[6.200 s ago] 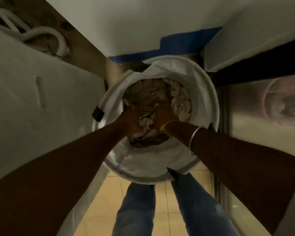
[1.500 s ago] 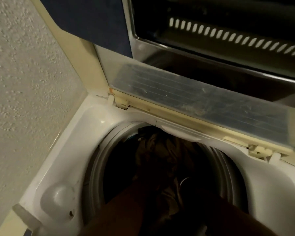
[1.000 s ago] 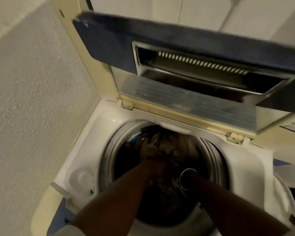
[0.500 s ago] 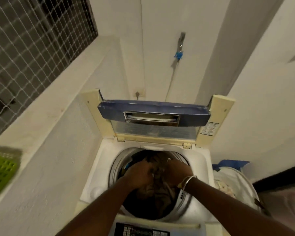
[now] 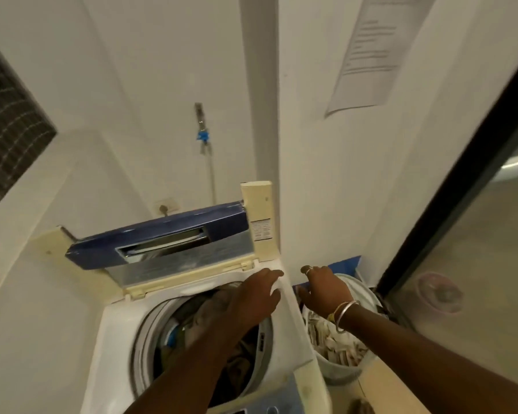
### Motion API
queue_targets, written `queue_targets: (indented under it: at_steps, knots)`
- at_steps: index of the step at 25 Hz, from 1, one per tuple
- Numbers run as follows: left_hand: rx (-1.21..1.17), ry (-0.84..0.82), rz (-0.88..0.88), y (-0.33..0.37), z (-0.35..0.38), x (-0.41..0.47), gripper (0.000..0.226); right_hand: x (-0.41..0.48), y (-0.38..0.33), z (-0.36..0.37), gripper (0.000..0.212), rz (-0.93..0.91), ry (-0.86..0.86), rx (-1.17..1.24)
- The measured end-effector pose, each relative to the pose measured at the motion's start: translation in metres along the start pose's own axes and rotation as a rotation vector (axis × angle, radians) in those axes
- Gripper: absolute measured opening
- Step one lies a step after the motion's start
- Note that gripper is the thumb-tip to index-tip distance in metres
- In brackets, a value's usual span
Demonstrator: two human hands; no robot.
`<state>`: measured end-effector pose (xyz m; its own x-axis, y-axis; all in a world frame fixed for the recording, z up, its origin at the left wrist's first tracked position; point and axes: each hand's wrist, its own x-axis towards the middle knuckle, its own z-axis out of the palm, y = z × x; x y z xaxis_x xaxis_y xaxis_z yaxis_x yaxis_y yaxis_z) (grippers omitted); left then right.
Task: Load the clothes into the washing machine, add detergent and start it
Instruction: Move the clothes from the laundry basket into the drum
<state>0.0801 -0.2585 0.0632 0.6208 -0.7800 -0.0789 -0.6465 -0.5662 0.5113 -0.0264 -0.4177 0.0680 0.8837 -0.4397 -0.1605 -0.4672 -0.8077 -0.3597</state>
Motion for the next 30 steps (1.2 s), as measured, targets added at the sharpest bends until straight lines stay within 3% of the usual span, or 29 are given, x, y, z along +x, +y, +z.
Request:
queue_targets:
  at_steps: [8,12,15,18,22,25,30]
  knots:
    - [0.006,-0.187,0.051,0.109,0.098,0.119,0.03,0.032,0.175,-0.019,0.052,0.047,-0.073,0.034]
    - [0.043,-0.254,0.019,0.132,0.156,0.183,0.048,0.069,0.255,-0.02,0.062,0.089,-0.212,-0.013]
    - [0.038,-0.314,-0.024,0.139,0.189,0.219,0.056,0.092,0.299,-0.01,0.055,0.136,-0.302,0.008]
    - [0.075,-0.358,-0.051,0.137,0.211,0.239,0.049,0.108,0.329,0.014,0.063,0.126,-0.364,0.028]
    - [0.093,-0.275,-0.043,0.107,0.254,0.26,0.042,0.132,0.354,0.054,0.067,0.107,-0.445,0.036]
    - [0.036,-0.42,-0.12,0.077,0.296,0.267,0.051,0.144,0.369,0.092,0.07,0.114,-0.507,0.016]
    - [0.06,-0.503,-0.134,0.03,0.371,0.28,0.056,0.17,0.402,0.179,0.071,0.146,-0.581,0.037]
